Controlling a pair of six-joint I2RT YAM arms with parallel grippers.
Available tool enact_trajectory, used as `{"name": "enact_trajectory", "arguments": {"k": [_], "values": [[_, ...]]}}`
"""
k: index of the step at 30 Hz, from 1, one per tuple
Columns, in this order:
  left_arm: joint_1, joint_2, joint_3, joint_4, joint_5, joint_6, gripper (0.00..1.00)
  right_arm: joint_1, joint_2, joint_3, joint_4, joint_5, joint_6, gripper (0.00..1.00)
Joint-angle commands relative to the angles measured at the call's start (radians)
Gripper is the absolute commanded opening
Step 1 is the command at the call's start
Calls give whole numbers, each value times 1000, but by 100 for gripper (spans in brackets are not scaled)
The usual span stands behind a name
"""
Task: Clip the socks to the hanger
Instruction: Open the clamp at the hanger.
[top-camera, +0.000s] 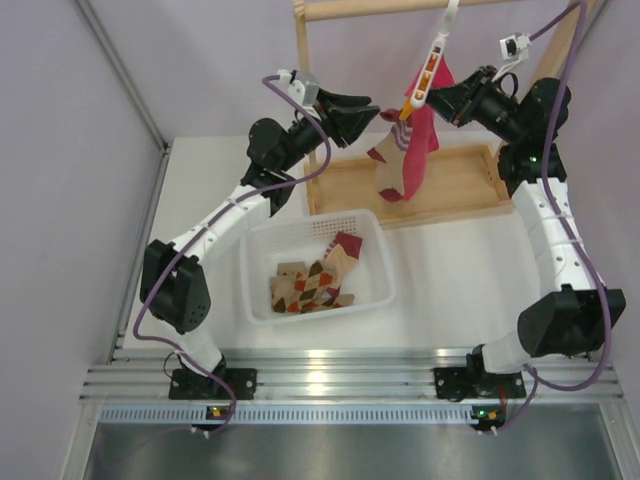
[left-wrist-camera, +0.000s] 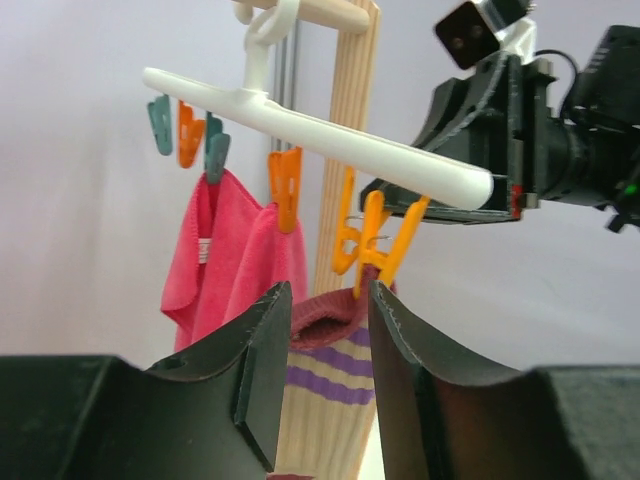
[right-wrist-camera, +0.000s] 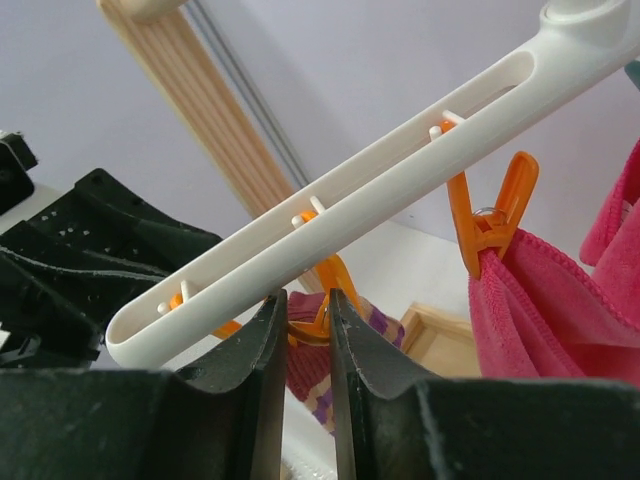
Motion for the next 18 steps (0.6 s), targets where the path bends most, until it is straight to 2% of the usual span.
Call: {"name": "enact_trajectory", "arguments": {"k": [1, 4, 7, 9, 11, 12, 13, 17, 18], "values": [[-9, 0, 64, -4, 82, -42, 41, -23, 51, 17, 169, -131, 100, 0], [-7, 54, 130, 10, 70, -10, 38, -26, 56, 29, 138, -93, 106, 0], [-16, 71, 140, 128, 217, -4, 33, -27, 55, 57, 70, -43, 111, 0], [-39, 59, 126, 136, 309, 4, 31, -23, 53, 92, 1, -7, 109, 0], [-67, 25, 77, 120, 341, 103, 29, -12, 39, 121, -62, 29, 91, 0], [-101, -17, 10, 101, 334, 155, 29, -4, 35, 129, -102, 71, 68, 0], [-118, -41, -23, 61, 321, 269, 27, 3, 21, 135, -143, 91, 57, 0], [-225, -117, -135, -34, 164, 502, 20, 75, -8, 144, -217, 210, 13, 0], [-268, -127, -152, -35, 77, 528, 20, 86, -16, 144, -217, 220, 10, 0]]}}
